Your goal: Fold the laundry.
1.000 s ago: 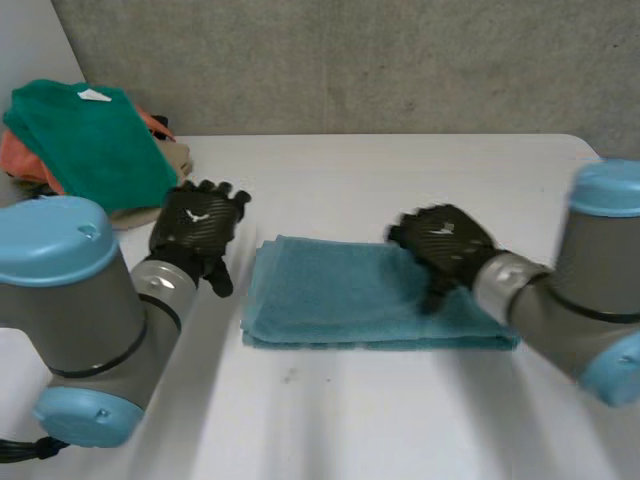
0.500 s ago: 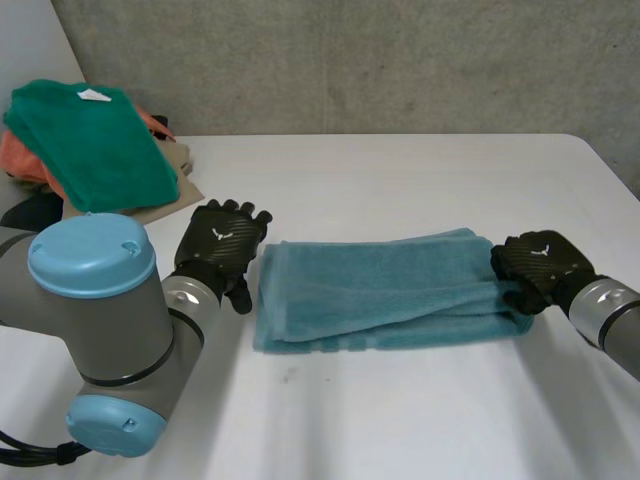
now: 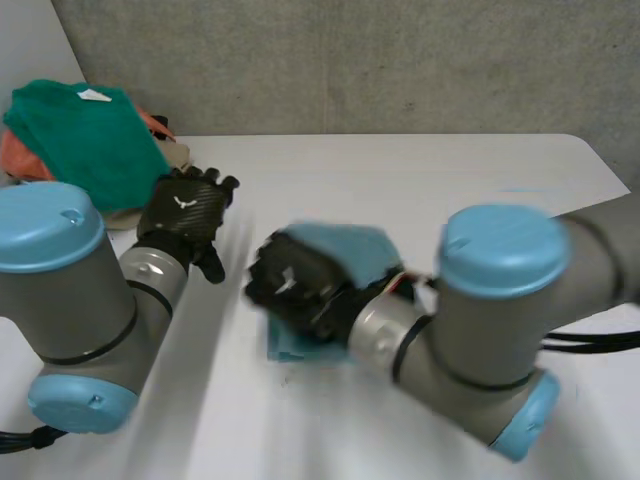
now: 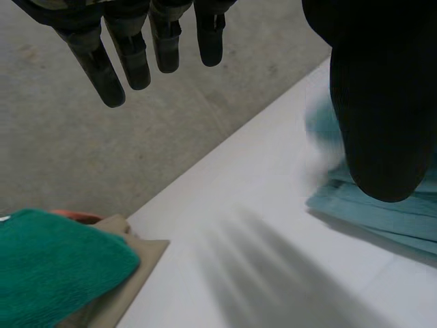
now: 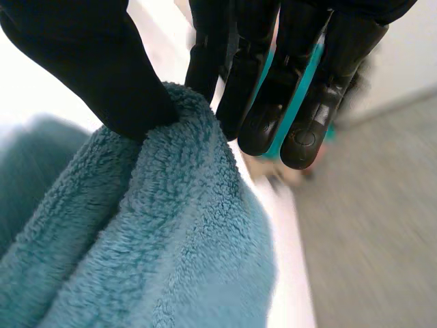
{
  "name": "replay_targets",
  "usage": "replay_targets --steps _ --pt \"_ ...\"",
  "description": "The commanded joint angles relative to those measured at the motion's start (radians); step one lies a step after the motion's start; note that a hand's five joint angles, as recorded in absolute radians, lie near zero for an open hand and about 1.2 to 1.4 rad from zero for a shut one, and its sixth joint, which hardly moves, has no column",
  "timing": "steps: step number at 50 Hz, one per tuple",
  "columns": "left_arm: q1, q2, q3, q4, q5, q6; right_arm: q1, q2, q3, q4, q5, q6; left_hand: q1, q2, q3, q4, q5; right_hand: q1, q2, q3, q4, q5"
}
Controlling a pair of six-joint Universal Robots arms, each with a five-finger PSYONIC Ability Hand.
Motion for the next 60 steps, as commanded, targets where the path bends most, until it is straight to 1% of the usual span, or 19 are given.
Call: replay_targets --steps 1,3,4,6,7,9,10,11,15,16,23,30,36,41,46,49,53,54,60 --pt "0.036 0.008 0.016 -0.004 0.002 -0.042 0.031 0.058 -0.040 -0.003 -0.009 0.042 -0.022 -0.030 -0.039 -0.031 -0.050 -0.148 -0.363 -0.365 -0.377 -0.343" --pt "0.037 0.008 0.020 -0.004 0.004 -0.046 0.030 0.055 -0.045 -0.006 0.021 0.084 -0.022 -0.030 -0.039 -0.031 -0.050 -0.548 -0.763 -0.764 -0.777 -0.743" --pt "0.037 0.008 0.025 -0.004 0.005 -0.046 0.027 0.050 -0.048 -0.011 0.061 0.156 -0.022 -0.030 -0.039 -0.031 -0.050 -0.724 -0.939 -0.941 -0.953 -0.919" --pt "0.033 0.006 0.039 -0.004 0.006 -0.049 0.014 0.038 -0.052 -0.011 0.089 0.234 -0.022 -0.030 -0.039 -0.031 -0.050 -0.766 -0.982 -0.983 -0.996 -0.962" --pt "0.030 0.006 0.043 -0.004 0.006 -0.051 -0.010 0.011 -0.055 -0.011 0.121 0.344 -0.022 -0.030 -0.039 -0.031 -0.050 -0.789 -1.004 -1.006 -1.018 -0.984" --pt "0.020 0.006 0.062 -0.006 0.007 -0.051 -0.041 -0.026 -0.059 -0.008 0.147 0.472 -0.022 -0.030 -0.039 -0.031 -0.050 -0.789 -1.004 -1.006 -1.018 -0.984" --pt "0.013 0.004 0.068 -0.006 0.007 -0.052 -0.059 -0.045 -0.060 -0.003 0.150 0.536 -0.021 -0.029 -0.038 -0.030 -0.050 -0.789 -1.004 -1.006 -1.018 -0.984" --pt "0.004 0.003 0.074 -0.007 0.006 -0.054 -0.091 -0.072 -0.060 0.005 0.157 0.656 -0.021 -0.029 -0.038 -0.030 -0.050 -0.789 -1.004 -1.006 -1.018 -0.984" --pt "-0.056 -0.011 0.097 -0.009 0.028 -0.092 -0.179 -0.077 -0.060 0.086 0.146 0.856 -0.018 -0.026 -0.035 -0.027 -0.047 -0.789 -1.004 -1.006 -1.018 -0.984" --pt "-0.065 -0.014 0.098 -0.009 0.036 -0.103 -0.193 -0.070 -0.060 0.107 0.143 0.874 -0.018 -0.026 -0.035 -0.027 -0.047 -0.789 -1.004 -1.006 -1.018 -0.984" --pt "-0.144 -0.112 0.128 -0.058 0.107 -0.209 -0.274 0.045 -0.085 0.229 0.140 0.859 0.002 -0.005 -0.015 -0.007 -0.026 -0.789 -1.004 -1.006 -1.018 -0.984" --pt "-0.161 -0.244 0.186 -0.164 0.093 -0.220 -0.308 0.139 -0.112 0.249 0.130 0.826 0.020 0.012 0.003 0.011 -0.008 -0.789 -1.004 -1.006 -1.018 -0.984" --pt "-0.151 -0.310 0.200 -0.246 0.045 -0.215 -0.309 0.193 -0.146 0.255 0.152 0.754 0.029 0.021 0.012 0.020 0.000 -0.789 -1.004 -1.006 -1.018 -0.984" --pt "-0.154 -0.298 0.189 -0.253 0.047 -0.215 -0.309 0.161 -0.128 0.256 0.143 0.694 0.020 0.012 0.003 0.011 -0.008 -0.735 -0.950 -0.951 -0.964 -0.930" --pt "-0.156 -0.197 0.191 -0.253 0.050 -0.218 -0.312 0.072 -0.051 0.232 0.140 0.691 0.005 -0.002 -0.012 -0.004 -0.023 -0.726 -0.941 -0.942 -0.955 -0.921" --pt "-0.155 -0.137 0.187 -0.253 0.050 -0.218 -0.329 0.010 0.026 0.168 0.149 0.707 -0.001 -0.008 -0.018 -0.009 -0.029 -0.726 -0.941 -0.942 -0.955 -0.921" --pt "-0.136 -0.074 0.169 -0.251 0.045 -0.224 -0.380 -0.075 0.142 0.085 0.184 0.782 -0.004 -0.011 -0.021 -0.012 -0.032 -0.731 -0.947 -0.948 -0.961 -0.927" --pt "-0.127 -0.062 0.161 -0.251 0.045 -0.224 -0.400 -0.100 0.179 0.072 0.205 0.831 -0.004 -0.011 -0.021 -0.012 -0.032 -0.731 -0.947 -0.948 -0.961 -0.927" --pt "-0.056 -0.012 0.108 -0.248 0.048 -0.227 -0.440 -0.117 0.285 0.072 0.233 0.979 -0.001 -0.008 -0.018 -0.009 -0.029 -0.731 -0.947 -0.948 -0.961 -0.927"
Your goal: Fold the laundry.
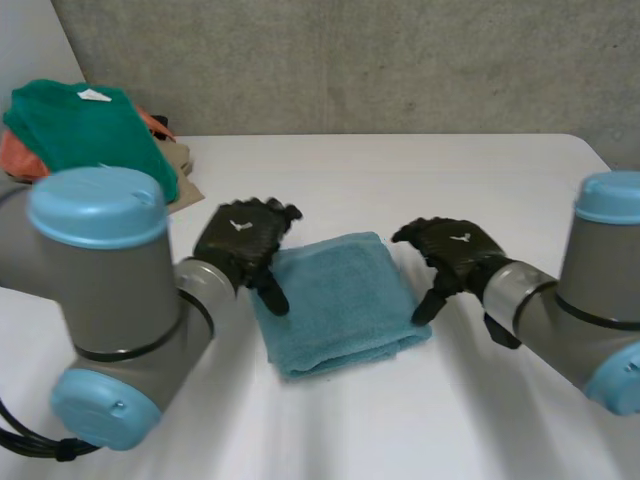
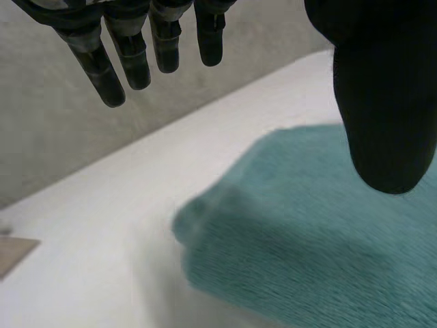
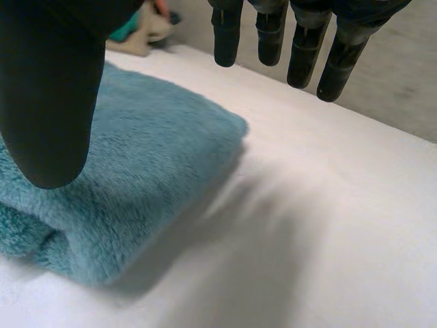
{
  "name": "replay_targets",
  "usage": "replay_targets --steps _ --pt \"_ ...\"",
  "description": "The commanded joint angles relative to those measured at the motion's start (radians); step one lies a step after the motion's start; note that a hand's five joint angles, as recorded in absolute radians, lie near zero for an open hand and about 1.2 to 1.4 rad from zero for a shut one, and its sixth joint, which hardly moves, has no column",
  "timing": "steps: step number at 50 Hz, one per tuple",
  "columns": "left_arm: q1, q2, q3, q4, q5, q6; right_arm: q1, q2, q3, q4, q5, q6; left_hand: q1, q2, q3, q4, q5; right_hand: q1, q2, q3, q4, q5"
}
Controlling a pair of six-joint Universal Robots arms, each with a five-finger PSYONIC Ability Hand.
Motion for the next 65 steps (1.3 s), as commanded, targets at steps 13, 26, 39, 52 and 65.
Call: replay_targets --steps 13,26,39,52,65 --pt "0.078 0.043 -0.098 0.014 0.004 -0.041 -0.052 0.017 0.176 -0.050 0.028 0.306 -0.001 -0.008 -0.018 -0.009 -0.029 0.040 0.020 0.029 0.009 -0.003" --pt "0.078 0.044 -0.115 0.023 0.006 -0.061 0.006 0.121 0.079 -0.062 0.037 0.387 -0.004 -0.011 -0.021 -0.012 -0.032 0.087 0.067 0.076 0.056 0.044" --pt "0.081 0.044 -0.128 0.034 0.006 -0.061 0.073 0.178 0.021 -0.082 0.058 0.401 -0.004 -0.011 -0.021 -0.012 -0.032 0.172 0.152 0.161 0.141 0.129" --pt "0.083 0.046 -0.134 0.042 0.006 -0.061 0.118 0.233 -0.030 -0.108 0.106 0.399 -0.007 -0.014 -0.024 -0.015 -0.035 0.779 0.759 0.768 0.748 0.736" --pt "0.086 0.049 -0.137 0.043 0.006 -0.061 0.109 0.276 -0.208 -0.151 0.126 0.312 -0.007 -0.014 -0.024 -0.015 -0.035 1.196 1.175 1.184 1.164 1.153"
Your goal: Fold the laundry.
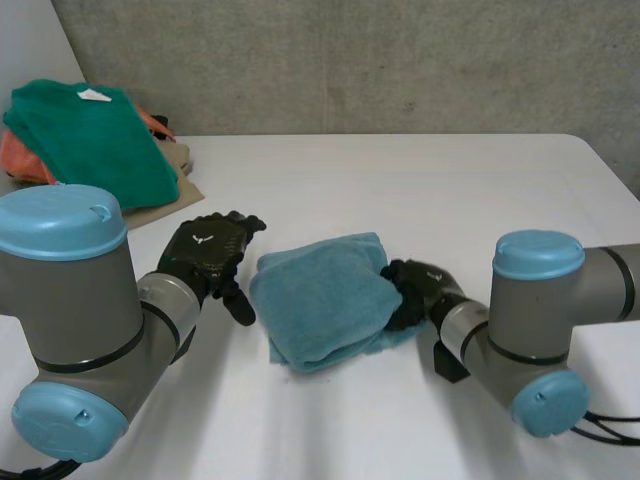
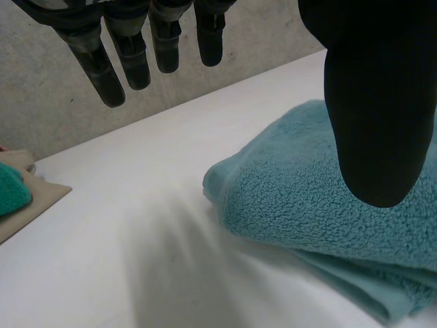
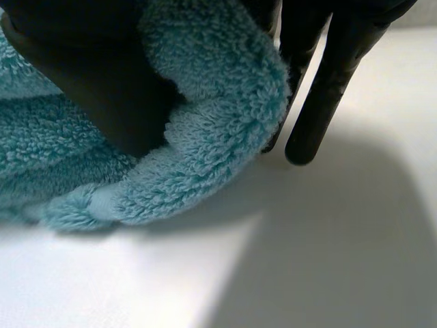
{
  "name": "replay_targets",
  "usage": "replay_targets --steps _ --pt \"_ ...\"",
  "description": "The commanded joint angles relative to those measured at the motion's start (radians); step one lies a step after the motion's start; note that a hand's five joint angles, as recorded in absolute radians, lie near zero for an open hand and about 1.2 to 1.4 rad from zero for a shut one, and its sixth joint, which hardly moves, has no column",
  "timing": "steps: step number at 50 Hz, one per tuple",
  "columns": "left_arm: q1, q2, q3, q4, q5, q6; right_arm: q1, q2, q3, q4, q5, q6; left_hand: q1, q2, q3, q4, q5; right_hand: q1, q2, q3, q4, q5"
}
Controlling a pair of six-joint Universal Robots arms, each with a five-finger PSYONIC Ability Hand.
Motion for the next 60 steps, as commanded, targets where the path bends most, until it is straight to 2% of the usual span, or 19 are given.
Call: replay_targets --steps 1,5,12,19,23,30,38,44,45,46,50,55,60 --pt "0.001 0.001 -0.004 0.003 0.000 0.000 -0.011 0.040 -0.166 -0.016 0.004 -0.090 -0.007 -0.014 -0.024 -0.015 -0.035 0.705 0.348 0.426 0.473 0.284" --pt "0.001 0.001 -0.006 0.003 0.000 0.000 -0.036 0.093 -0.322 0.005 0.007 -0.168 -0.007 -0.014 -0.024 -0.015 -0.035 0.705 0.348 0.426 0.473 0.284" --pt "0.007 0.001 -0.010 0.003 0.000 0.000 -0.180 0.257 -0.647 0.129 0.015 -0.250 -0.007 -0.014 -0.024 -0.015 -0.035 0.705 0.348 0.426 0.473 0.284" --pt "0.019 0.000 -0.012 0.003 0.000 0.000 -0.329 0.415 -0.937 0.223 0.075 -0.258 -0.007 -0.014 -0.024 -0.015 -0.035 0.705 0.348 0.426 0.473 0.284" --pt "0.021 -0.002 -0.010 0.006 0.000 0.000 -0.430 0.463 -1.025 0.235 0.098 -0.261 -0.007 -0.014 -0.024 -0.015 -0.035 0.705 0.348 0.426 0.473 0.284" --pt "0.021 -0.008 -0.010 0.015 0.000 0.000 -0.542 0.517 -1.071 0.234 0.127 -0.299 -0.007 -0.014 -0.024 -0.015 -0.035 0.705 0.348 0.426 0.473 0.284" --pt "0.021 -0.016 -0.007 0.015 0.000 0.000 -0.593 0.534 -1.050 0.238 0.170 -0.380 -0.007 -0.014 -0.024 -0.015 -0.035 0.705 0.348 0.426 0.473 0.284" --pt "0.021 -0.020 -0.006 0.015 0.000 0.000 -0.623 0.500 -0.950 0.263 0.141 -0.389 -0.007 -0.014 -0.024 -0.015 -0.035 0.705 0.348 0.426 0.473 0.284" --pt "0.021 -0.020 -0.006 0.015 0.000 0.000 -0.624 0.494 -0.941 0.270 0.129 -0.389 -0.007 -0.014 -0.024 -0.015 -0.035 0.500 0.143 0.221 0.268 0.078" --pt "0.021 -0.020 -0.006 0.015 0.000 0.000 -0.620 0.477 -0.915 0.284 0.103 -0.388 -0.007 -0.014 -0.024 -0.015 -0.035 0.132 -0.226 -0.147 -0.100 -0.290" --pt "0.021 -0.020 -0.006 0.015 0.000 0.000 -0.617 0.435 -0.852 0.322 0.055 -0.382 -0.007 -0.014 -0.024 -0.015 -0.035 0.025 -0.332 -0.254 -0.207 -0.396" --pt "0.019 -0.019 -0.010 0.015 0.000 0.000 -0.622 0.365 -0.761 0.327 0.047 -0.379 -0.007 -0.014 -0.024 -0.015 -0.035 -0.042 -0.399 -0.321 -0.274 -0.464" --pt "0.019 -0.017 -0.010 0.014 0.000 0.000 -0.630 0.301 -0.706 0.327 0.053 -0.391 -0.007 -0.014 -0.024 -0.015 -0.035 -0.516 -0.874 -0.796 -0.749 -0.938"
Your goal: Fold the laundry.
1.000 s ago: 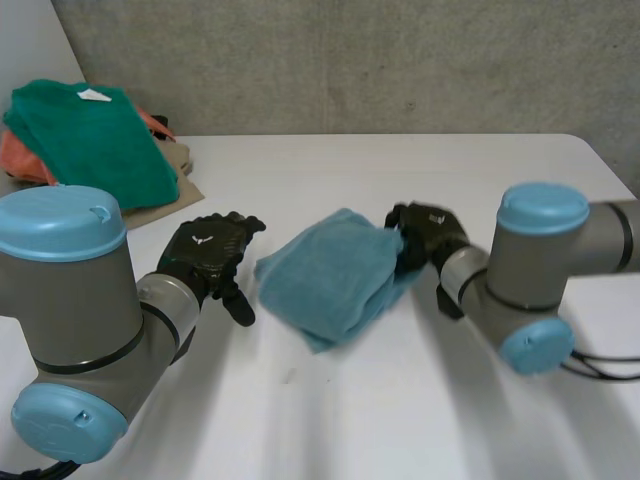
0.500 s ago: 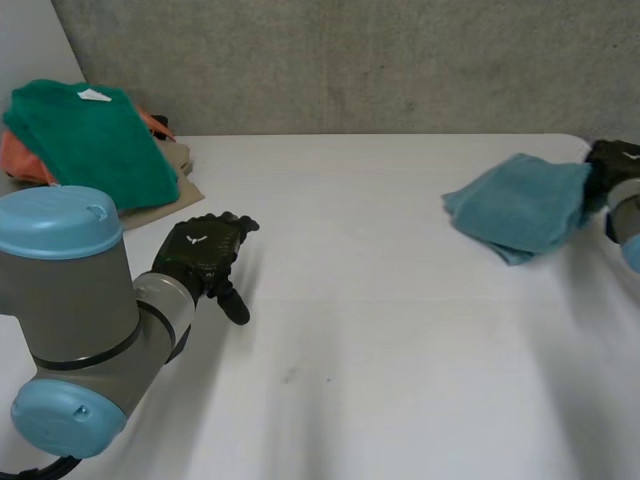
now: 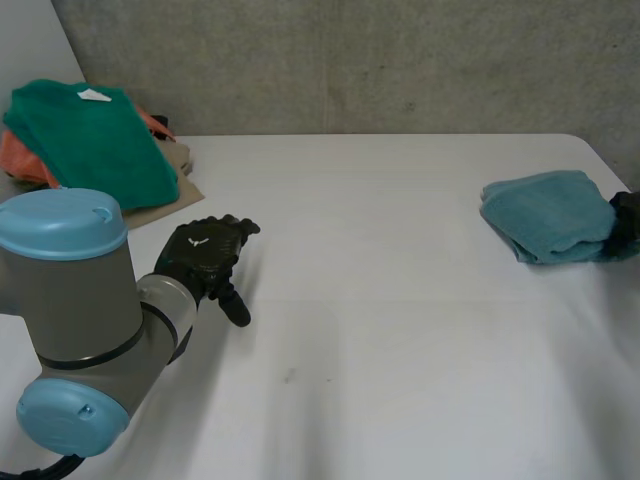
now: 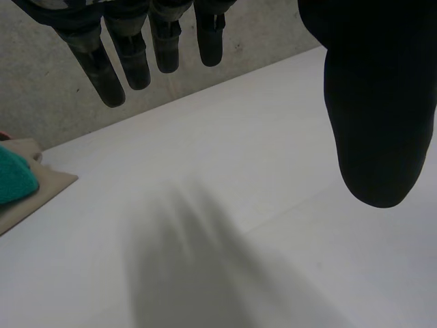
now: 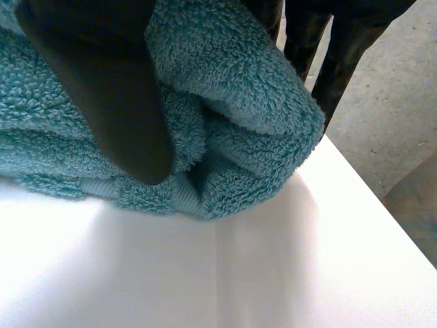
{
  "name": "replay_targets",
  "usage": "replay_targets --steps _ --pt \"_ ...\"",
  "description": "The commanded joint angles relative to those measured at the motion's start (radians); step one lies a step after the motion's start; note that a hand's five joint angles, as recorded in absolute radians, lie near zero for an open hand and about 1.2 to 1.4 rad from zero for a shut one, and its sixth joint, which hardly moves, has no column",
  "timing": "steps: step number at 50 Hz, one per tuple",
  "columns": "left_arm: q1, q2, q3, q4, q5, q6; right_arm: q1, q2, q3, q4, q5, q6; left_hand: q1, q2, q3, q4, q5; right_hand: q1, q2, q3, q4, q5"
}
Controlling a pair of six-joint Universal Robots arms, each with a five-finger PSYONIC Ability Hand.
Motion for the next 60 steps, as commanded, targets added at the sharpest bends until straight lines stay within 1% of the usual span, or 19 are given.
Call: replay_targets --steps 1,4,6,7,10,11,13,15,21,25,26,32,34,37,38,40,41,46,60 --pt "-0.001 0.004 -0.004 -0.001 0.000 0.000 -0.012 -0.106 0.097 0.002 0.004 -0.011 -0.007 -0.014 -0.024 -0.015 -0.035 -0.358 -0.483 -0.459 -0.457 -0.487" --pt "-0.001 0.005 -0.003 -0.001 0.000 0.000 -0.040 -0.137 0.102 0.004 0.020 -0.027 -0.007 -0.014 -0.024 -0.015 -0.035 -0.358 -0.483 -0.459 -0.457 -0.487" --pt "-0.001 0.008 -0.003 -0.001 0.000 0.000 -0.049 -0.155 0.105 0.001 0.048 -0.053 -0.007 -0.014 -0.024 -0.015 -0.035 -0.358 -0.483 -0.459 -0.457 -0.487" --pt "-0.001 0.010 -0.003 -0.001 0.000 0.000 -0.055 -0.178 0.111 -0.004 0.091 -0.101 -0.007 -0.014 -0.024 -0.015 -0.035 -0.358 -0.483 -0.459 -0.457 -0.487" --pt "-0.001 0.016 -0.001 -0.001 0.000 0.000 -0.066 -0.215 0.123 -0.014 0.166 -0.198 -0.007 -0.014 -0.024 -0.015 -0.035 -0.358 -0.483 -0.459 -0.457 -0.487" --pt "-0.001 0.018 -0.001 -0.001 0.000 0.000 -0.074 -0.244 0.137 -0.027 0.209 -0.261 -0.007 -0.014 -0.024 -0.015 -0.035 -0.358 -0.483 -0.459 -0.457 -0.487" --pt "-0.001 0.022 -0.001 -0.001 0.000 0.000 -0.074 -0.276 0.154 -0.042 0.232 -0.312 -0.007 -0.014 -0.024 -0.015 -0.035 -0.358 -0.483 -0.459 -0.457 -0.487" --pt "-0.001 0.027 0.000 -0.001 0.000 0.000 -0.072 -0.325 0.180 -0.077 0.237 -0.370 -0.010 -0.017 -0.027 -0.018 -0.038 -0.358 -0.483 -0.459 -0.457 -0.487" --pt "0.008 0.064 0.003 0.000 0.000 0.000 -0.037 -0.437 0.244 -0.180 0.215 -0.404 -0.010 -0.017 -0.027 -0.018 -0.038 -0.358 -0.483 -0.459 -0.457 -0.487" --pt "0.028 0.100 0.000 0.003 -0.001 0.000 0.081 -0.514 0.292 -0.244 0.163 -0.395 -0.010 -0.017 -0.027 -0.018 -0.038 -0.358 -0.483 -0.459 -0.457 -0.487" --pt "0.032 0.107 -0.001 0.006 -0.001 -0.002 0.131 -0.531 0.316 -0.263 0.130 -0.393 -0.010 -0.017 -0.027 -0.018 -0.038 -0.358 -0.483 -0.459 -0.457 -0.487" --pt "0.066 0.163 -0.027 0.031 -0.001 -0.003 0.271 -0.602 0.454 -0.283 0.018 -0.373 -0.013 -0.020 -0.029 -0.021 -0.041 -0.358 -0.483 -0.459 -0.457 -0.487" --pt "0.080 0.176 -0.033 0.035 -0.001 -0.002 0.336 -0.632 0.517 -0.281 -0.012 -0.335 -0.013 -0.020 -0.029 -0.021 -0.041 -0.358 -0.483 -0.459 -0.457 -0.487" --pt "0.106 0.194 -0.043 0.041 0.000 -0.002 0.382 -0.649 0.578 -0.278 -0.027 -0.268 -0.015 -0.023 -0.032 -0.024 -0.043 -0.358 -0.483 -0.459 -0.457 -0.487" --pt "0.109 0.197 -0.044 0.041 0.000 -0.002 0.403 -0.660 0.614 -0.275 -0.033 -0.213 -0.015 -0.023 -0.032 -0.024 -0.043 -0.358 -0.483 -0.459 -0.457 -0.487" --pt "0.115 0.205 -0.049 0.041 0.000 -0.002 0.417 -0.675 0.646 -0.272 -0.035 -0.154 -0.015 -0.023 -0.032 -0.024 -0.043 -0.358 -0.483 -0.459 -0.457 -0.487" --pt "0.115 0.206 -0.049 0.041 0.002 -0.002 0.425 -0.692 0.678 -0.272 -0.039 -0.099 -0.015 -0.023 -0.032 -0.024 -0.043 -0.358 -0.483 -0.459 -0.457 -0.487" --pt "0.115 0.208 -0.055 0.041 0.002 -0.002 0.426 -0.723 0.727 -0.274 -0.042 0.011 -0.015 -0.023 -0.032 -0.024 -0.043 -0.358 -0.483 -0.459 -0.457 -0.487" --pt "0.123 0.212 -0.070 0.045 0.000 -0.002 0.428 -0.732 0.737 -0.272 -0.042 0.024 -0.021 -0.029 -0.038 -0.030 -0.049 -0.358 -0.483 -0.459 -0.457 -0.487"
